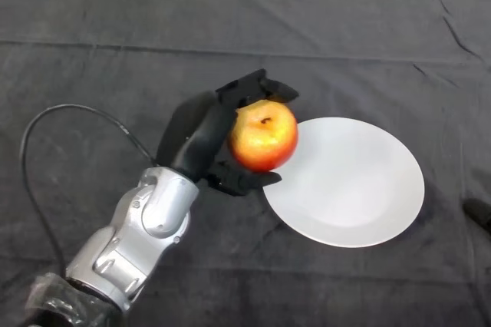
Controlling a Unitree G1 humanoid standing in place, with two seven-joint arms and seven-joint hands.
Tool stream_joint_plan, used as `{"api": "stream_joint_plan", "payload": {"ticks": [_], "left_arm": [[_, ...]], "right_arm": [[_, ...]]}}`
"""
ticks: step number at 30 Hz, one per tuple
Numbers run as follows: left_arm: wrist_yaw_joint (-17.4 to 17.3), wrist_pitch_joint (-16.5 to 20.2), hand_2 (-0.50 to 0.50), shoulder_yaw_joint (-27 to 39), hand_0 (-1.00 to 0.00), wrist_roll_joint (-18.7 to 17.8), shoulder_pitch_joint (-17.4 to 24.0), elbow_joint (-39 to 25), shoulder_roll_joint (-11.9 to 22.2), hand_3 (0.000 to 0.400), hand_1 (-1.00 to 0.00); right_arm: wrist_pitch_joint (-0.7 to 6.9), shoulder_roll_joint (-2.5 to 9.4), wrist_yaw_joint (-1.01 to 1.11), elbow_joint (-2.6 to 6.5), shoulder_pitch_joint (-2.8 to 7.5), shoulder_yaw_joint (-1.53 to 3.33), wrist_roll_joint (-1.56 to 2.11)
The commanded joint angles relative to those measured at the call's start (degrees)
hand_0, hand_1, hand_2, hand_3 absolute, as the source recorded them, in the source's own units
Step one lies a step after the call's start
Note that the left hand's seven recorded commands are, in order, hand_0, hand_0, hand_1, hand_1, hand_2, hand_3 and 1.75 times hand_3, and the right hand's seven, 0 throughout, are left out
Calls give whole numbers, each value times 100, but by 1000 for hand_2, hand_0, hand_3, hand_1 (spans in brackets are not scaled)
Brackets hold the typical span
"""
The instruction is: Move the apple to the plate
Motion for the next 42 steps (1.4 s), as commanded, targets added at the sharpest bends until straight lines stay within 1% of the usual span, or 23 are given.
{"api": "stream_joint_plan", "payload": {"ticks": [1, 7, 14, 20, 21, 22, 23, 24, 26, 27, 28, 29, 30, 31, 38, 42], "left_arm": [[120, -124, 0, -169, -1000, -101, -440, 241, 9, 400, -1000], [248, -214, 0, -605, -1000, -218, -652, 597, -123, 400, -1000], [413, -391, 0, -1141, -1000, -378, -930, 1155, -260, 400, -1000], [485, -502, 0, -1490, -1000, -482, -1106, 1485, -285, 400, -1000], [494, -517, -12, -1535, -1000, -490, -1131, 1528, -282, 400, -976], [502, -529, -78, -1575, -1000, -495, -1155, 1566, -279, 400, -843], [508, -541, -182, -1614, -1000, -500, -1181, 1605, -275, 400, -635], [515, -550, -222, -1648, -1000, -501, -1204, 1637, -269, 400, -557], [532, -566, -280, -1710, -1000, -497, -1243, 1694, -258, 400, -439], [545, -571, -425, -1739, -1000, -492, -1257, 1716, -254, 400, -149], [556, -573, -349, -1765, -698, -486, -1269, 1732, -249, 279, 0], [567, -571, -224, -1790, -447, -480, -1282, 1745, -244, 179, 0], [576, -564, -171, -1812, -341, -475, -1292, 1749, -238, 136, 0], [582, -555, 0, -1829, 0, -471, -1302, 1747, -231, 0, 0], [551, -451, 0, -1837, 0, -475, -1335, 1553, -107, 0, 0], [490, -391, 0, -1733, 0, -502, -1307, 1291, 48, 0, 0]], "right_arm": [[22, -66, -14, -144, 89, -65, 56], [23, -70, -7, -135, 85, -63, 55], [23, -76, 4, -120, 79, -61, 53], [24, -81, 14, -105, 72, -58, 51], [24, -82, 16, -102, 71, -58, 50], [24, -83, 18, -100, 70, -58, 50], [24, -84, 20, -97, 69, -57, 49], [24, -85, 22, -95, 68, -57, 49], [24, -86, 25, -90, 66, -56, 48], [24, -87, 27, -88, 64, -56, 48], [24, -88, 29, -85, 63, -56, 47], [24, -89, 31, -83, 62, -55, 47], [24, -89, 33, -81, 61, -55, 46], [24, -90, 34, -79, 61, -54, 46], [23, -94, 45, -66, 55, -52, 42], [22, -94, 49, -61, 53, -51, 40]]}}
